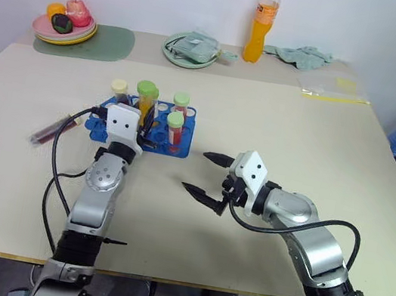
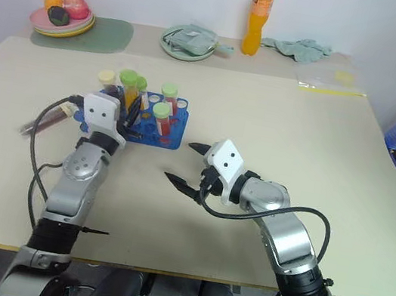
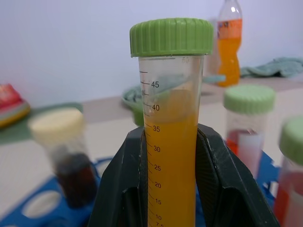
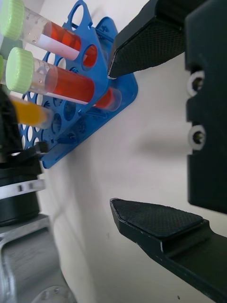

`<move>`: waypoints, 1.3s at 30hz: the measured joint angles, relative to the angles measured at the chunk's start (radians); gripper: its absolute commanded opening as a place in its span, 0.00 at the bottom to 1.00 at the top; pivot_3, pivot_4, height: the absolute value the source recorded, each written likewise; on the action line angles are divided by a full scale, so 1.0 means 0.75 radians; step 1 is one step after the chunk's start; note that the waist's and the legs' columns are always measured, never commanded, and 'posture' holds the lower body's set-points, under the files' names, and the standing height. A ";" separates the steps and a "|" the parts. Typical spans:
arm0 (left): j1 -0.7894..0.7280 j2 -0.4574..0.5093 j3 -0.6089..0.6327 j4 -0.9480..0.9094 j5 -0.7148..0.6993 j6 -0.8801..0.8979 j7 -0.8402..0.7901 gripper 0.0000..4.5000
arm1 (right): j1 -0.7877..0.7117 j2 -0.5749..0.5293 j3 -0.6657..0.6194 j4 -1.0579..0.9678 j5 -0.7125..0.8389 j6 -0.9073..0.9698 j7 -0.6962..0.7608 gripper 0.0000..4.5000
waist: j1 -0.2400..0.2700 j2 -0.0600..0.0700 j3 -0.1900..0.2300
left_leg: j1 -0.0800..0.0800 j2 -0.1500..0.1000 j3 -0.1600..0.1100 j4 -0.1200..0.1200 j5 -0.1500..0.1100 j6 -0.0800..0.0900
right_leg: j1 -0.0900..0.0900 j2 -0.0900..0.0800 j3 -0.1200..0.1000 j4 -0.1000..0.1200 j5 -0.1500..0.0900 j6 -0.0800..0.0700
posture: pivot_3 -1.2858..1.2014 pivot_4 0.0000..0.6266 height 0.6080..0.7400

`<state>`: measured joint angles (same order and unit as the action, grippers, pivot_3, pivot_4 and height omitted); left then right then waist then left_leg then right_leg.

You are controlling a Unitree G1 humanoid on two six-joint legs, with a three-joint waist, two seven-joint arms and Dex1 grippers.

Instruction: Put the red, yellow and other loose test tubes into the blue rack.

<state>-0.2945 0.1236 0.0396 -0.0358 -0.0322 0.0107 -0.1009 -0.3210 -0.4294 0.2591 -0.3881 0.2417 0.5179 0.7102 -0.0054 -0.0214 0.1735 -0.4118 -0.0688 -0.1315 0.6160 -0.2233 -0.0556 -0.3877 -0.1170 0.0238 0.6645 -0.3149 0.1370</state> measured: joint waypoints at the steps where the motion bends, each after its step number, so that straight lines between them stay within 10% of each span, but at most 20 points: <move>1: 0.000 0.000 -0.007 0.000 0.001 0.000 -0.002 0.17 | 0.000 0.000 0.000 0.000 0.000 0.000 -0.001 1.00 | -0.005 0.000 0.000 | 0.000 0.000 0.000 0.000 0.000 0.000 | 0.000 0.000 0.000 0.000 0.000 0.000 | 0.52 0.24 1.00; 39: 0.062 0.016 -0.032 -0.117 0.099 0.115 0.067 0.17 | 0.003 0.020 0.000 0.002 0.025 0.001 -0.009 1.00 | -0.011 0.000 0.000 | 0.000 0.000 -0.002 0.000 0.000 0.000 | 0.000 0.001 0.000 0.000 0.000 0.000 | 0.52 0.24 1.00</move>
<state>-0.2480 0.1358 0.0158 -0.1236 0.0420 0.0972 -0.0503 -0.3184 -0.4142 0.2588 -0.3864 0.2608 0.5188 0.7037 -0.0138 -0.0211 0.1732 -0.4116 -0.0688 -0.1333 0.6159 -0.2232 -0.0558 -0.3875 -0.1165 0.0237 0.6648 -0.3149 0.1371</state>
